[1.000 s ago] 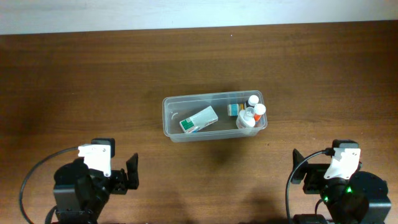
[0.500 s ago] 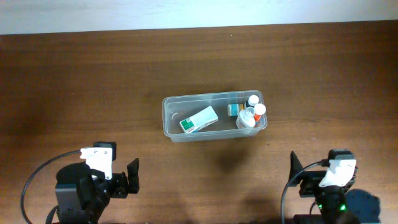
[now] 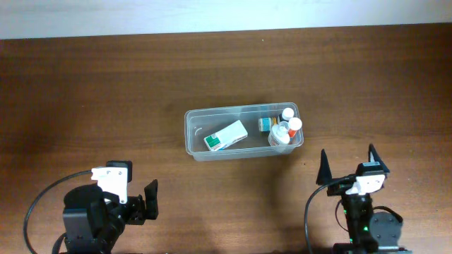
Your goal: Pack container
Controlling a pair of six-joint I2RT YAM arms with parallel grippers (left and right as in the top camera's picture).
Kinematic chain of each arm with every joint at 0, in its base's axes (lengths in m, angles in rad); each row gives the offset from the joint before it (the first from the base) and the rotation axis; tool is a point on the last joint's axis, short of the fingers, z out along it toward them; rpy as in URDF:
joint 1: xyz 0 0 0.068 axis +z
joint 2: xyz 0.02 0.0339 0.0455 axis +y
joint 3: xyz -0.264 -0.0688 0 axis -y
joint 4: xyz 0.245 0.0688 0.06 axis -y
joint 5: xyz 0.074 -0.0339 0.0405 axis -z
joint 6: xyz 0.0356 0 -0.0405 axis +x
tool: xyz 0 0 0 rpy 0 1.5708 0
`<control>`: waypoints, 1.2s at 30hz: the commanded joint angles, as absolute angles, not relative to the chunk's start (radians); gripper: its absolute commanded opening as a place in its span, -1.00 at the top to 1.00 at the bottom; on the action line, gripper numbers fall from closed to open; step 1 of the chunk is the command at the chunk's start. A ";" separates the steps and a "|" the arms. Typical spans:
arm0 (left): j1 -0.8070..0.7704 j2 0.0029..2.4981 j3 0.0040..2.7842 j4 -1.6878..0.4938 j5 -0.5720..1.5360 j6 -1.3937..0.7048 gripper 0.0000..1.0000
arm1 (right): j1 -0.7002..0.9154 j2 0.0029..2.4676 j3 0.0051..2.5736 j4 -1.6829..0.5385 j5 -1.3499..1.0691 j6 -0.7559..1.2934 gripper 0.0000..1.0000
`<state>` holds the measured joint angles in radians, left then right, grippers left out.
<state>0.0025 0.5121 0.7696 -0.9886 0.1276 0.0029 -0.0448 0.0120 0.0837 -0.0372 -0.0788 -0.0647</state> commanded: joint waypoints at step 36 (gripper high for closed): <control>0.003 0.503 0.768 -0.990 0.134 0.012 -0.99 | -0.039 0.006 0.006 -0.069 -0.100 -0.037 -0.97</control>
<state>0.0025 0.5121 0.7692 -0.9905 0.1276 0.0029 -0.0448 0.0147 0.0109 -0.0647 -0.0875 -0.0486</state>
